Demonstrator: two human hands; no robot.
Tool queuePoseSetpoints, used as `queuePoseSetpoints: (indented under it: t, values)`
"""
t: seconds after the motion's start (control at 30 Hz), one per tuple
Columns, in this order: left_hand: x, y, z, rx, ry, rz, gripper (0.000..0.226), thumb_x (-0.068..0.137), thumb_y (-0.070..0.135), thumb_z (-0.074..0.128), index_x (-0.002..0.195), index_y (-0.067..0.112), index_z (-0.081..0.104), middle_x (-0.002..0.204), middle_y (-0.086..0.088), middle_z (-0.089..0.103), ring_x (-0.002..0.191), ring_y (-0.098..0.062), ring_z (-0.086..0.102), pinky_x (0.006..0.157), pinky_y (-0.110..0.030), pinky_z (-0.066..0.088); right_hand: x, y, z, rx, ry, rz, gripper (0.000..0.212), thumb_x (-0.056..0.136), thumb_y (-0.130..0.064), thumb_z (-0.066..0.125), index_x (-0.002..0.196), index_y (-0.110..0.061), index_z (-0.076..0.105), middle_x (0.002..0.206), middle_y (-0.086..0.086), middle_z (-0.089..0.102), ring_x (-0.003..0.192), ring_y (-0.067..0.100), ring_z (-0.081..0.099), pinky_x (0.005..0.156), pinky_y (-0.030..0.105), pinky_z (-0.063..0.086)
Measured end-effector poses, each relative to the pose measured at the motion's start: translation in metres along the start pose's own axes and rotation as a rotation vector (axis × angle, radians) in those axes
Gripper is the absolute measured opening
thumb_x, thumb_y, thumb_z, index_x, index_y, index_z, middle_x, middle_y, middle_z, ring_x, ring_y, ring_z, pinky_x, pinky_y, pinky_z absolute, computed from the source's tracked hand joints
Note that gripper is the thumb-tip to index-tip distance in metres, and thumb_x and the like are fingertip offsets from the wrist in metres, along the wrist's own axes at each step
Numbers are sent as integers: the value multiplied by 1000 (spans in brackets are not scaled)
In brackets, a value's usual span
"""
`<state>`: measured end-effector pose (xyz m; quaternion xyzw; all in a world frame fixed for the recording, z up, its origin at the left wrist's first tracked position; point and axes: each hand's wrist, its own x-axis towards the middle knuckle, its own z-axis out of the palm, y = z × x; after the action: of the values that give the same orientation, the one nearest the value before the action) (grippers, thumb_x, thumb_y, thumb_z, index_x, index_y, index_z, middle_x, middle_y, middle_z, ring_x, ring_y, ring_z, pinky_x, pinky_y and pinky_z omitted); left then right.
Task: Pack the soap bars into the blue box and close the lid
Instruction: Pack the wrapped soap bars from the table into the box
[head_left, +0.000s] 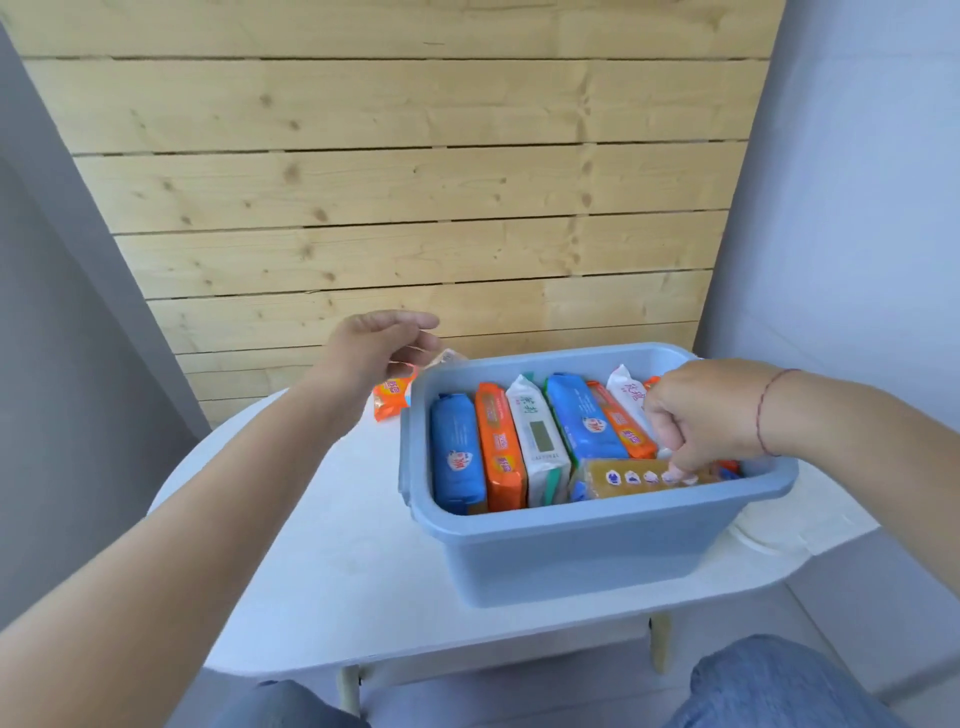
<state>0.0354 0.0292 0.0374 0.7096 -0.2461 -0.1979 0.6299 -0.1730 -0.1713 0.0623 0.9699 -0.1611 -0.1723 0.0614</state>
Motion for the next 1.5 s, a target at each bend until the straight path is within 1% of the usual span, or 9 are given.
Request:
queuePoseSetpoints:
  t: [0.13,0.33,0.43,0.7,0.83,1.0,1.17,1.4,1.5]
  values:
    - [38,-48,-34,138,174,-167,27,90,4,46,83,20,67,91,-6,66,82,-18,57,76,-25,46,11,-23,-21,150,115,-50,15,79,-29,66,72,-27,53,66,-14,53,73,13,59,59,25,41]
    - [75,-107,-35,537,147,-184,58,80,29,64,136,21,50,142,-7,47,114,-24,47,88,-31,41,63,-80,-31,275,197,-202,20,86,-31,58,105,-23,60,106,-5,51,101,18,58,88,33,47]
    - [92,-123,-28,990,-19,-65,86,73,46,70,147,33,29,160,-2,14,146,-30,13,115,-48,21,66,-82,-26,282,177,-193,22,87,-31,59,107,-22,60,110,-4,52,104,15,55,88,27,42]
    - [134,-148,-34,1207,-340,26,84,75,52,65,146,42,21,162,2,-4,148,-31,-13,116,-59,6,73,-78,-15,339,183,-178,21,87,-33,59,107,-26,59,112,-7,48,106,9,51,86,22,40]
    - [119,-154,-43,1072,-272,83,79,65,51,68,137,30,43,156,-4,19,145,-37,5,117,-46,17,72,-76,-13,362,187,-194,22,87,-32,60,108,-28,59,111,-9,46,102,3,49,84,19,35]
    - [75,-165,-58,827,81,285,17,78,19,64,94,21,69,129,1,53,120,-29,45,101,-28,37,66,-69,-9,382,163,-231,24,86,-31,61,110,-27,59,108,-11,43,101,0,45,92,20,35]
    - [28,-99,-65,-26,248,-85,12,82,21,60,75,26,69,71,5,72,57,-7,66,45,-16,42,52,-64,-10,478,143,-258,21,86,-31,61,108,-29,60,111,-12,50,110,4,53,102,34,44]
    - [-23,10,-53,-495,-359,-46,35,73,16,50,106,20,61,105,-2,71,84,-19,69,73,-30,56,20,-65,-30,938,399,-374,84,69,-51,68,140,-40,25,141,-12,41,127,0,44,106,22,38]
    - [-48,31,-18,-373,-643,-64,41,64,15,55,103,19,65,102,-3,69,83,-18,67,72,-29,56,-1,-63,-37,1015,366,-487,71,64,-47,73,128,-42,43,124,-15,60,113,-2,58,96,14,46]
